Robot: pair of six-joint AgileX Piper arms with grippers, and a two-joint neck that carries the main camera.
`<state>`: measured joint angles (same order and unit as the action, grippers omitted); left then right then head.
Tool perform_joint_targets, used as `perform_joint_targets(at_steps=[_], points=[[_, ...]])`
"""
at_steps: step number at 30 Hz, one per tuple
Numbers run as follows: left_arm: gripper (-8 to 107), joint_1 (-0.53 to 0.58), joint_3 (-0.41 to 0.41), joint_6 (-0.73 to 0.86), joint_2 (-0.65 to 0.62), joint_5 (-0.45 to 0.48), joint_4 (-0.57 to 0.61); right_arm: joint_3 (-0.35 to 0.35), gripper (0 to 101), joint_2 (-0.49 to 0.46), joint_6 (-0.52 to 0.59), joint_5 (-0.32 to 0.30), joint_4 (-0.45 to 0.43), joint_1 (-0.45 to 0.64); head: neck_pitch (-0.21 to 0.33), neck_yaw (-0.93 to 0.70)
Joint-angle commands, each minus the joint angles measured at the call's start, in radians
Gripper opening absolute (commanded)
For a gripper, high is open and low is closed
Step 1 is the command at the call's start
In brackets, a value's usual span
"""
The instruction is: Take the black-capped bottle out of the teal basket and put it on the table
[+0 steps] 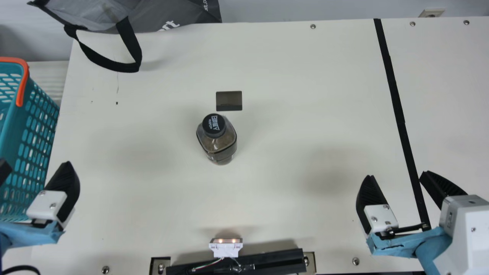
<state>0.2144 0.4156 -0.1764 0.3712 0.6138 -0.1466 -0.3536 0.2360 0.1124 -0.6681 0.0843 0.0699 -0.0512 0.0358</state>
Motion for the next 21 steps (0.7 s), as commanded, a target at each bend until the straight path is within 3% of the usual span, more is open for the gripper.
perform_joint_targets(at_steps=[1, 21], points=[[107, -0.017, -0.011, 0.027, -0.033, 0.010, 0.021, 0.000, 91, 0.000, 0.000, 0.000, 0.000, 0.000, 0.004, -0.008], [107, -0.282, -0.040, 0.324, -0.293, 0.200, 0.307, 0.000, 91, 0.000, 0.000, 0.001, 0.001, 0.000, 0.004, -0.008]])
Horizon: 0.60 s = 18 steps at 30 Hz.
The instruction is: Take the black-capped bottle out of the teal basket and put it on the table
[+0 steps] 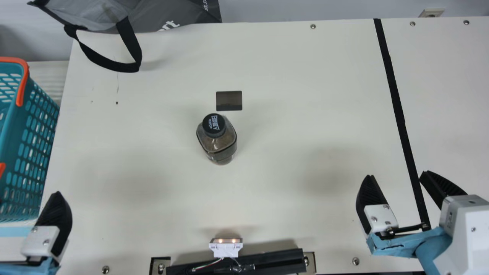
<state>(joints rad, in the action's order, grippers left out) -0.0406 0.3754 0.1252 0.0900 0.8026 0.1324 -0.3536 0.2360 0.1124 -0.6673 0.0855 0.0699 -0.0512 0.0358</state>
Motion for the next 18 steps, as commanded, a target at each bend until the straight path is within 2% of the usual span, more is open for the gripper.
perform_joint_targets(at_steps=[1, 11, 18], points=[[107, -0.044, 0.001, 0.037, -0.021, 0.021, 0.044, 0.000, 91, 0.000, 0.000, 0.000, 0.000, 0.000, 0.004, -0.008], [107, -0.179, 0.016, 0.152, -0.079, 0.084, 0.164, 0.000, 91, 0.000, 0.000, 0.000, 0.000, 0.000, 0.004, -0.008], [107, -0.135, 0.018, 0.110, -0.054, 0.055, 0.116, 0.000, 91, 0.000, 0.000, 0.000, 0.000, 0.000, 0.004, -0.008]])
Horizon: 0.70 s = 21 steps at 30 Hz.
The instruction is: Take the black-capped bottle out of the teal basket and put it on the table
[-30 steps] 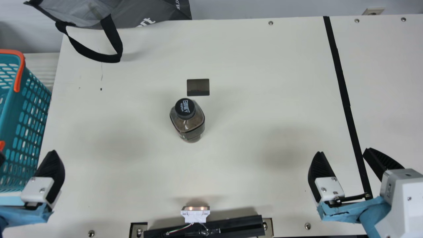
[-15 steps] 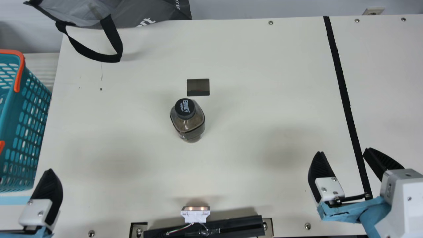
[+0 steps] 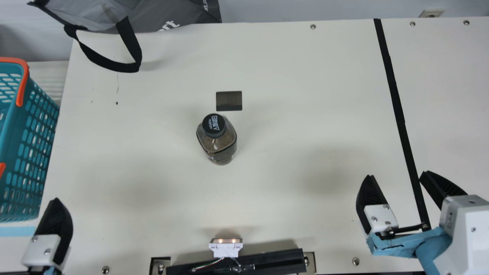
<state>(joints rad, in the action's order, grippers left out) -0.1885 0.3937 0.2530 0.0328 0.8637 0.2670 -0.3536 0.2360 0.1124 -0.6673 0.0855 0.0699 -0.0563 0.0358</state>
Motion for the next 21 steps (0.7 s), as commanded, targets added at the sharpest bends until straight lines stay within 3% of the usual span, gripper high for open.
perform_joint_targets(at_steps=[1, 21], points=[[107, 0.024, -0.001, -0.031, 0.005, -0.011, -0.032, 0.000, 91, 0.000, 0.000, 0.000, 0.000, 0.000, 0.009, -0.008], [107, 0.053, 0.003, -0.059, 0.018, -0.029, -0.058, 0.000, 91, 0.000, 0.000, 0.000, -0.001, 0.000, 0.009, -0.008]])
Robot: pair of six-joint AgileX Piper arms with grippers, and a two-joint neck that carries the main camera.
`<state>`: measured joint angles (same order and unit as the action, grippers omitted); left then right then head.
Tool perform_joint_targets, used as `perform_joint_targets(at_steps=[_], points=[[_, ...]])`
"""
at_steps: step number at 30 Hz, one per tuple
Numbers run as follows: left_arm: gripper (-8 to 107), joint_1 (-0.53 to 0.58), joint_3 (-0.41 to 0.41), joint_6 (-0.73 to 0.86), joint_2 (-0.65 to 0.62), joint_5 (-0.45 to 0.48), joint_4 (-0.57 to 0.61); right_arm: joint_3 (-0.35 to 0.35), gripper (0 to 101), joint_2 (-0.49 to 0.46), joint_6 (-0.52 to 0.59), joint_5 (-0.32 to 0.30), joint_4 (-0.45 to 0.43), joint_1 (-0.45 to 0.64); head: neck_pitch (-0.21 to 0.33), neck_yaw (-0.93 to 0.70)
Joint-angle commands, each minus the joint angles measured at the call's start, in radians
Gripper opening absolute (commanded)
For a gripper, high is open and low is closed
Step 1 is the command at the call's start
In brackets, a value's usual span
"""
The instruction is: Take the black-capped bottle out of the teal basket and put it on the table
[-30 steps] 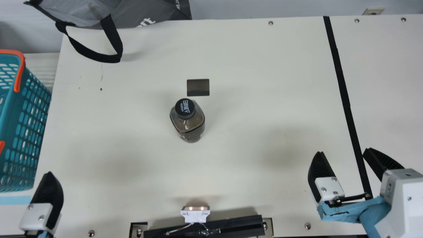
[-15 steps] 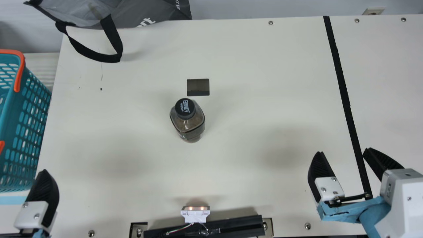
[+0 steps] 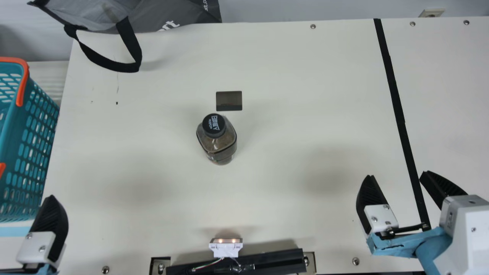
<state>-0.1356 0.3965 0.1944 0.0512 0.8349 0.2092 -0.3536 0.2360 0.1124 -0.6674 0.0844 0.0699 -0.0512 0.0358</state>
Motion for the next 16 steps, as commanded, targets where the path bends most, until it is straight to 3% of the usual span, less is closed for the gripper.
perform_joint_targets(at_steps=[1, 16], points=[[107, 0.000, 0.000, 0.000, 0.000, 0.000, 0.000, 0.000, 91, 0.000, 0.000, 0.000, 0.000, 0.000, 0.004, -0.008], [107, 0.000, 0.000, 0.000, 0.000, 0.000, 0.000, 0.000, 91, 0.000, 0.000, 0.000, 0.000, 0.000, 0.004, -0.008]])
